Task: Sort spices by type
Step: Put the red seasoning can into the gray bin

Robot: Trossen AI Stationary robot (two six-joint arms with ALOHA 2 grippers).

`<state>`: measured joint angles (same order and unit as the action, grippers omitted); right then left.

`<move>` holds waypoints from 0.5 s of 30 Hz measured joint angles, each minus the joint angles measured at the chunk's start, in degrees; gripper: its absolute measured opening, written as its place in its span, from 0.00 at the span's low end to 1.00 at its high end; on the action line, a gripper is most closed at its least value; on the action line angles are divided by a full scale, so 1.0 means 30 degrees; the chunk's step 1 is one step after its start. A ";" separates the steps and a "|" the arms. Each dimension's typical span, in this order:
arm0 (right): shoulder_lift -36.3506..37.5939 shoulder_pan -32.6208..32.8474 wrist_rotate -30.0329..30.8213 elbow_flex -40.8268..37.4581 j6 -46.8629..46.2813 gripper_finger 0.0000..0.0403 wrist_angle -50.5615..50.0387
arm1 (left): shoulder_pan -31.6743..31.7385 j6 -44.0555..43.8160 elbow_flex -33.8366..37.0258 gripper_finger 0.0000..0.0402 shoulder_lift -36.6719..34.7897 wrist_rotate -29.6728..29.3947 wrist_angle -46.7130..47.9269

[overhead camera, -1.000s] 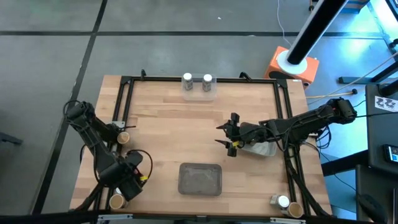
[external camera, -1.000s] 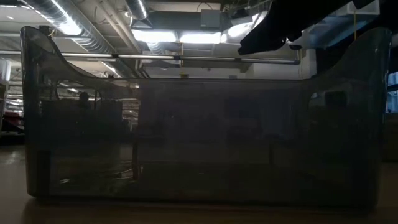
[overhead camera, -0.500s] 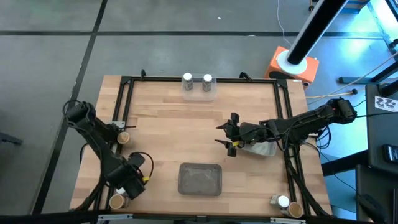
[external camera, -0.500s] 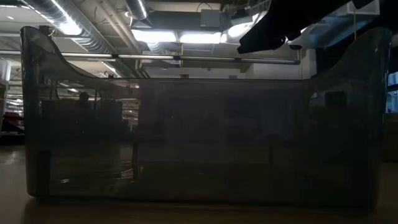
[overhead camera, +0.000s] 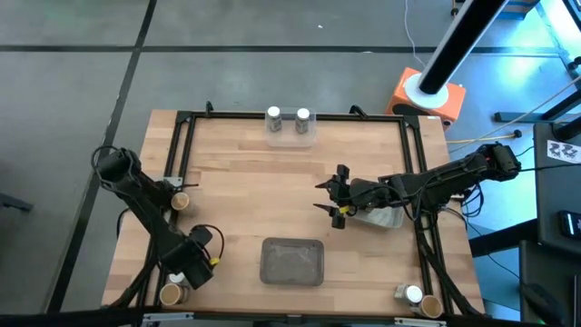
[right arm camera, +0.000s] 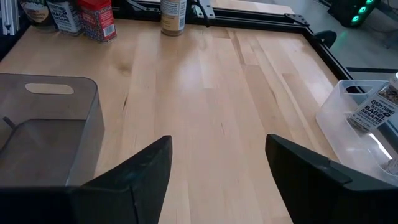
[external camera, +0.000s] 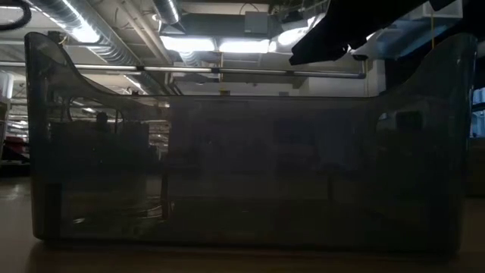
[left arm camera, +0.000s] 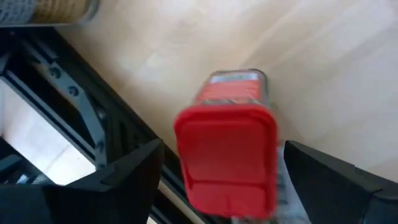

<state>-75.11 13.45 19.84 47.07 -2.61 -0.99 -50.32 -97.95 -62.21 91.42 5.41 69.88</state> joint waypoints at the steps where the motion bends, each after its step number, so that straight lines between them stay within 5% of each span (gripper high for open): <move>1: 0.0000 0.0000 0.0000 0.0000 0.0000 0.64 -0.0007 | -0.0001 0.0000 0.0170 0.78 0.0000 0.0000 -0.0157; 8: 0.0000 0.0000 0.0000 0.0000 -0.0007 0.64 0.0000 | 0.0010 0.0215 0.1182 0.76 0.0000 0.0000 -0.1589; 15: 0.0000 0.0000 0.0000 0.0000 -0.0007 0.64 0.0001 | 0.0035 0.0719 0.1171 0.55 0.0000 0.0000 -0.1752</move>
<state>-75.11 13.45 19.84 47.07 -2.63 -0.99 -50.22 -95.80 -58.70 91.42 5.41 64.62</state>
